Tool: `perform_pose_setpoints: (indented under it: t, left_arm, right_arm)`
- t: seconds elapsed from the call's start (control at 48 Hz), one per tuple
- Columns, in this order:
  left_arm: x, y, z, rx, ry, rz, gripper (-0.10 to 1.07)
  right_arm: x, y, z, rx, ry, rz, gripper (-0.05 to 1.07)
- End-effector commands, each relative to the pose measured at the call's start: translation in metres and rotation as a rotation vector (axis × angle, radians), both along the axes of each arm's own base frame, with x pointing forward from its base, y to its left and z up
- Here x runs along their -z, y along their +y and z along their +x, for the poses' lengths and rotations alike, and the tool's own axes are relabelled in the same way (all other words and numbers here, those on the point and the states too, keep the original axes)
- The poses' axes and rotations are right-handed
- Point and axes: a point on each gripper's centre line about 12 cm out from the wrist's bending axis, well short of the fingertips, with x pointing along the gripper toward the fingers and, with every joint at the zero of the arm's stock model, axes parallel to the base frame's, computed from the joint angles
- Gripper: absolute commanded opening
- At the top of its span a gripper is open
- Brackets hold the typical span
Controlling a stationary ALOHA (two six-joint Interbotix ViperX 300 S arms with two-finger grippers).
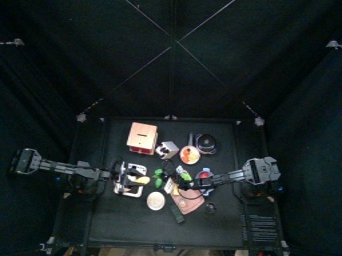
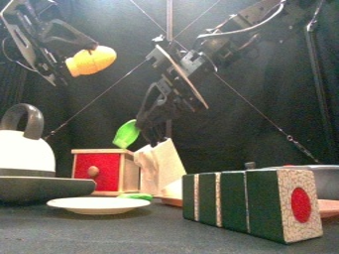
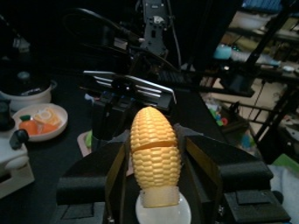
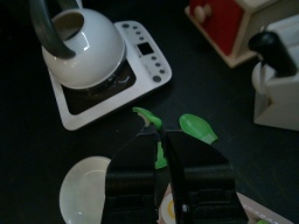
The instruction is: Drop corn husk
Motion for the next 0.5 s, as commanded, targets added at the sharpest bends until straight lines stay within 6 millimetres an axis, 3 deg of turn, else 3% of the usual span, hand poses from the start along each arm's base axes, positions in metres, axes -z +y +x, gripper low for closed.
perform_pose_setpoints:
  t: [0.0, 0.167, 0.479]
  left_arm:
    - [-0.009, 0.0, 0.004, 0.002, -0.022, 0.01, 0.61]
    - [-0.009, -0.001, 0.005, 0.013, -0.021, 0.024, 0.61]
    - [-0.007, -0.001, 0.005, 0.012, -0.015, 0.026, 0.61]
  right_arm:
    - [-0.008, -0.007, 0.001, 0.002, -0.025, 0.023, 0.27]
    - [0.002, -0.016, -0.004, 0.031, 0.0, 0.039, 0.33]
    - [0.01, -0.02, -0.008, 0.055, 0.022, 0.058, 0.59]
